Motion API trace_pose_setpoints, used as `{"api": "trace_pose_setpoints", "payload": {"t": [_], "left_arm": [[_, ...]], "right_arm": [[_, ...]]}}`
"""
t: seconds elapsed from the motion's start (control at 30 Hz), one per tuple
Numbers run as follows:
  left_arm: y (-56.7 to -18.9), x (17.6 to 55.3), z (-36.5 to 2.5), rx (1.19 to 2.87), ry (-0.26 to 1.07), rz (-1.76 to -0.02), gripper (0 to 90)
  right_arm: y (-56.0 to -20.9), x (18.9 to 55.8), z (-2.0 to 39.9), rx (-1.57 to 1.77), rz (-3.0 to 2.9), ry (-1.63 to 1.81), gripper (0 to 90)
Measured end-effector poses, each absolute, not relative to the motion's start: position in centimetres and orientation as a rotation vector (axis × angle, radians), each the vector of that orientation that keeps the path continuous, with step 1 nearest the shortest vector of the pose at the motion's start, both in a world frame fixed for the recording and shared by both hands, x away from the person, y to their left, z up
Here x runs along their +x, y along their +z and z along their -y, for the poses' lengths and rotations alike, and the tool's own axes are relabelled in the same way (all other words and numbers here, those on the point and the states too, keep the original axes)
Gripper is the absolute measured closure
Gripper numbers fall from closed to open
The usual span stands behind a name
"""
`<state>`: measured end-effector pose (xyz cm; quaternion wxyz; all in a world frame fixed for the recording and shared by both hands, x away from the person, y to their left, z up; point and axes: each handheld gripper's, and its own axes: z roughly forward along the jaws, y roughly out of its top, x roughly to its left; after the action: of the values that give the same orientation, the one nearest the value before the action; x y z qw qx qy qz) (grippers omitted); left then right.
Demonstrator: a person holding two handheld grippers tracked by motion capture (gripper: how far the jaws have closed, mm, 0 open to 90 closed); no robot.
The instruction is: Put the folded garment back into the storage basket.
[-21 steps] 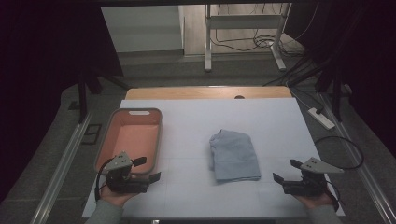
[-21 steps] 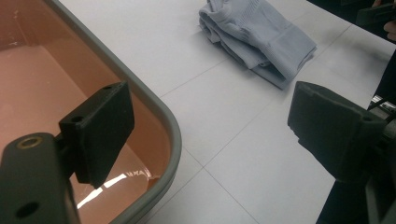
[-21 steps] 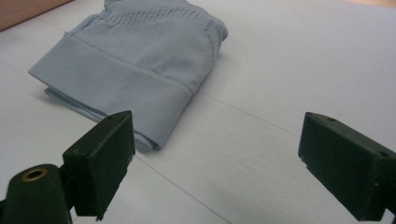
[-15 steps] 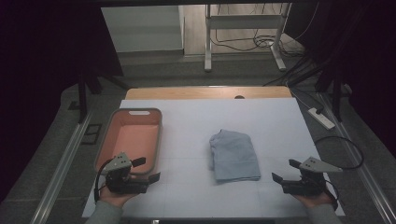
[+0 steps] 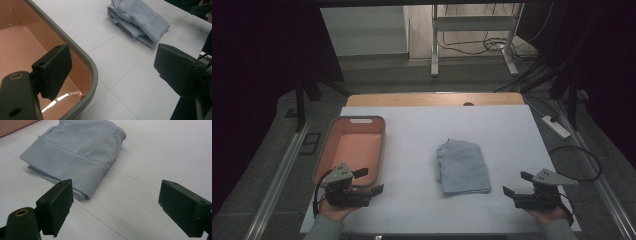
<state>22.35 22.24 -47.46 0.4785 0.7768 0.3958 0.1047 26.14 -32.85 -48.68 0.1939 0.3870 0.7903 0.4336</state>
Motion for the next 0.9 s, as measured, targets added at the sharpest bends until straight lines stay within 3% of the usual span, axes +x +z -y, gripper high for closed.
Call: {"api": "trace_pose_setpoints", "payload": {"t": [0.9], "left_arm": [[-45.4, 23.5, -20.2, 1.930, 0.243, -0.935, 14.7]], "right_arm": [[-48.7, 26.1, 32.8, 1.085, -2.222, 1.220, 14.1]]}}
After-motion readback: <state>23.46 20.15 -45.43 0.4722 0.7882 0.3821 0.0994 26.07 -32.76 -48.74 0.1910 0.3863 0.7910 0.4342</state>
